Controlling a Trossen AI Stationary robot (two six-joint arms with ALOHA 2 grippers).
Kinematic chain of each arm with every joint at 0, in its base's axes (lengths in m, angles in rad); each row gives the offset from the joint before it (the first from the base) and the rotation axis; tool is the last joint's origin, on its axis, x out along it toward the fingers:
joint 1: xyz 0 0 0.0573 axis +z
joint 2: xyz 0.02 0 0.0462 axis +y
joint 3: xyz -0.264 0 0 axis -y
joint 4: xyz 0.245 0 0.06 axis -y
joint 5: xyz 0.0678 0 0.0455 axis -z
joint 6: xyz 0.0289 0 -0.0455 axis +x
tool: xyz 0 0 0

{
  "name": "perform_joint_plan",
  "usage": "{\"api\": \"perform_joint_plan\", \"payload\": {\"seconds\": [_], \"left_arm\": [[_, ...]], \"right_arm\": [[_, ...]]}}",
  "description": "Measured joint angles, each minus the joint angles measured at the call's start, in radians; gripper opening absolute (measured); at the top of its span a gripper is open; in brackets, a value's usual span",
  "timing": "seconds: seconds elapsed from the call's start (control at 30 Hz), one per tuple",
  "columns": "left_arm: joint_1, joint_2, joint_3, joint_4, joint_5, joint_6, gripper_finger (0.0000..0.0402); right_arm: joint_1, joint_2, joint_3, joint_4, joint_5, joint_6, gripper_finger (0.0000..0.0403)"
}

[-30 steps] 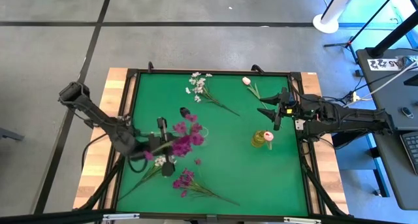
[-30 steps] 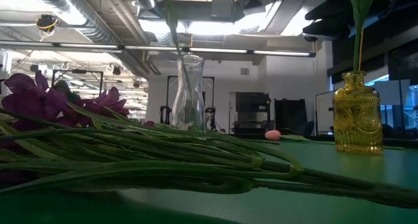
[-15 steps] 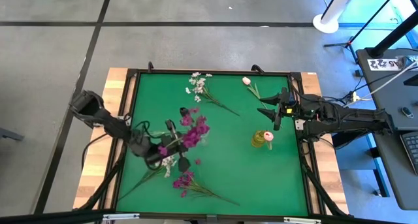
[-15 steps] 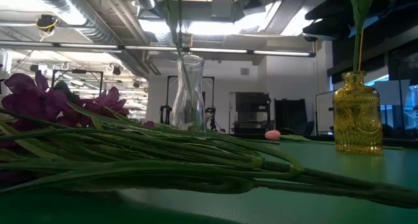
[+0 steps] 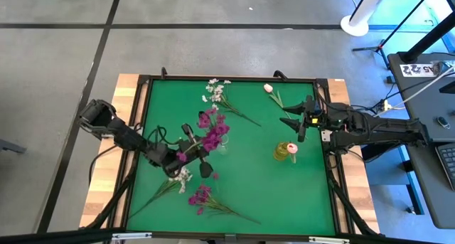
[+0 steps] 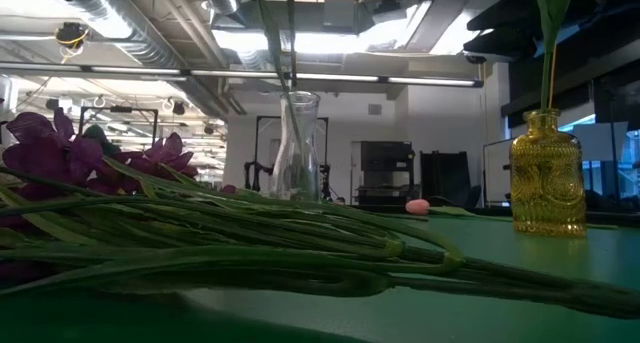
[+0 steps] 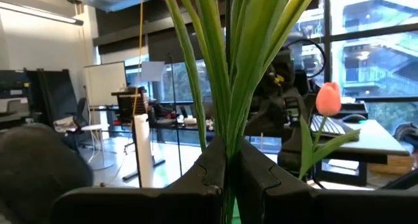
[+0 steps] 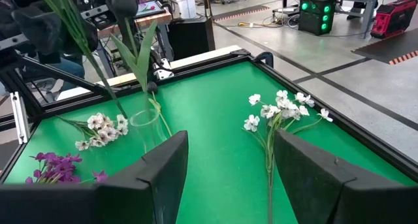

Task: Sort flowers into vase by color
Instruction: Put the top violet flower into the transparent vase

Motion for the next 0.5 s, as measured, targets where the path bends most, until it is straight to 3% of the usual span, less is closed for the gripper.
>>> {"api": "perform_joint_plan", "payload": {"seconds": [0.5], "left_arm": [[0.050, -0.002, 0.000, -0.041, -0.012, 0.018, 0.0009]], "right_arm": [[0.000, 0.039, 0.000, 0.001, 0.001, 0.000, 0.0222]]}}
